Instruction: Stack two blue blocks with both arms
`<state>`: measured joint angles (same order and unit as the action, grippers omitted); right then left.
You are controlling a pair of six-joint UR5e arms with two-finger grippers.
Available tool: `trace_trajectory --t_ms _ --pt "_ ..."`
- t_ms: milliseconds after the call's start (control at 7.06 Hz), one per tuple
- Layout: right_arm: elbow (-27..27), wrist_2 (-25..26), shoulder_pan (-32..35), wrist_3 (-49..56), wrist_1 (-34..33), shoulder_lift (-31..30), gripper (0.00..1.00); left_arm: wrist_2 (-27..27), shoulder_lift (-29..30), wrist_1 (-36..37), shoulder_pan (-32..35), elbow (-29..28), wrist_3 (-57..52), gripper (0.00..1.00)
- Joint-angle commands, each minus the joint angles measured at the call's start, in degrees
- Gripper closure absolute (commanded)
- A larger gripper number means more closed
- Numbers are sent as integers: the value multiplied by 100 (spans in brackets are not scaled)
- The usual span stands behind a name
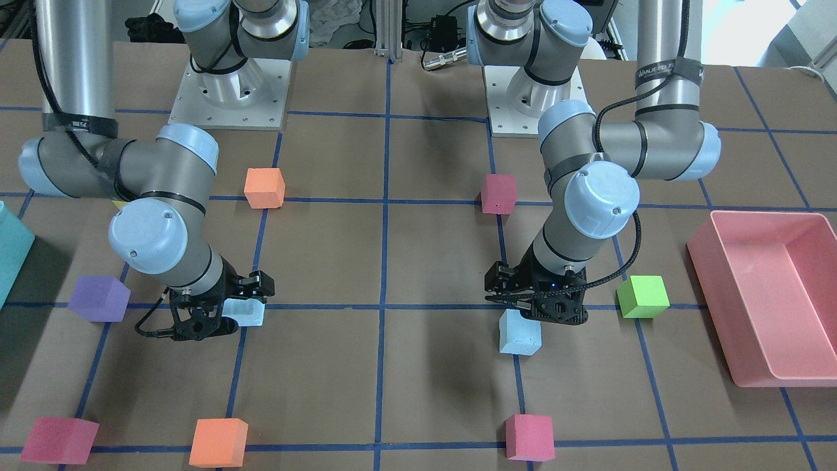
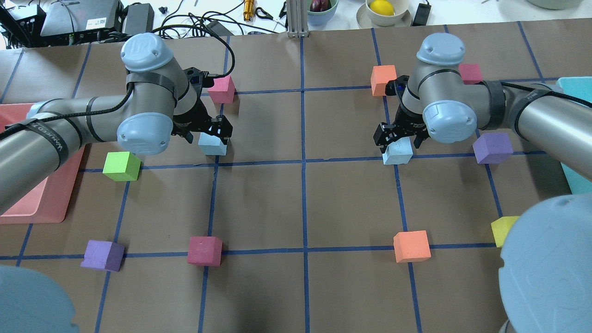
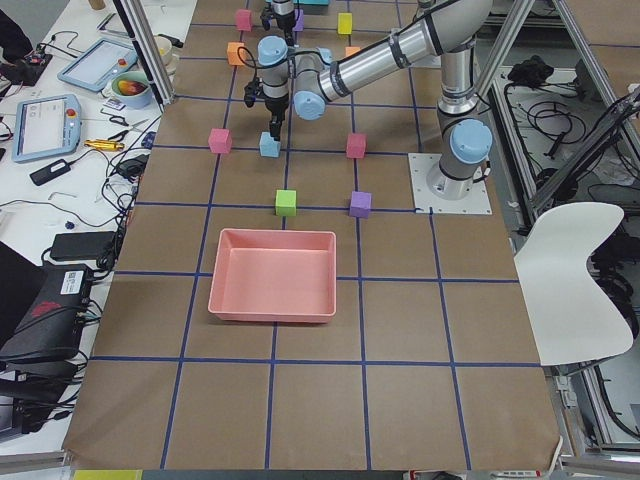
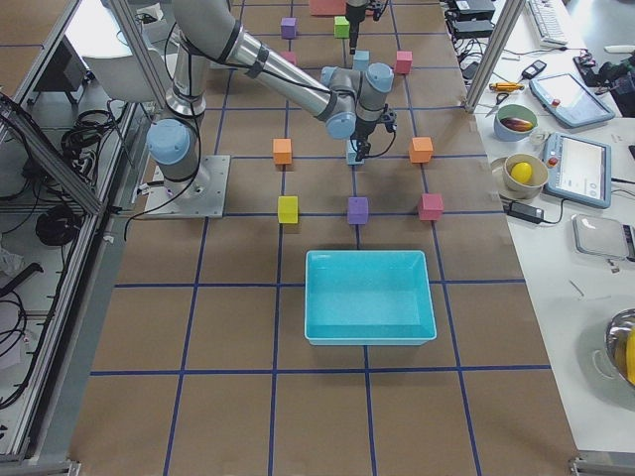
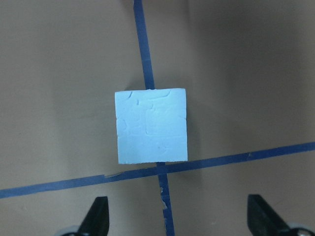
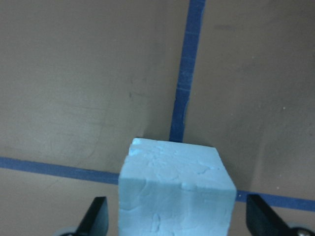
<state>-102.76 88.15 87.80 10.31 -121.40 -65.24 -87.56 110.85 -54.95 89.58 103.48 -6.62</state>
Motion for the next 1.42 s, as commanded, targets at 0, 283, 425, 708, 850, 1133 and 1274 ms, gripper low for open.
trace_trajectory --t_ms 0,283,425,708,850,1133,1274 --pt "28 -44 0 -81 -111 29 73 -24 243 142 -11 -12 12 0" --pt "55 -44 61 -701 -77 -58 100 -15 462 493 -11 -195 20 0" --pt "37 -79 131 -1149 -7 -189 100 -7 559 485 -11 -240 -5 0" --pt "11 -88 831 -2202 29 -427 100 -146 534 398 -19 -293 -6 17" --pt "2 -105 1261 -2887 107 -463 100 -208 577 397 -20 -293 -23 44" --pt "-225 -140 2166 -3908 91 -480 100 -209 578 423 -20 -328 -58 92" --pt "-374 -149 2545 -4114 21 -481 100 -200 578 423 -20 -337 -58 96"
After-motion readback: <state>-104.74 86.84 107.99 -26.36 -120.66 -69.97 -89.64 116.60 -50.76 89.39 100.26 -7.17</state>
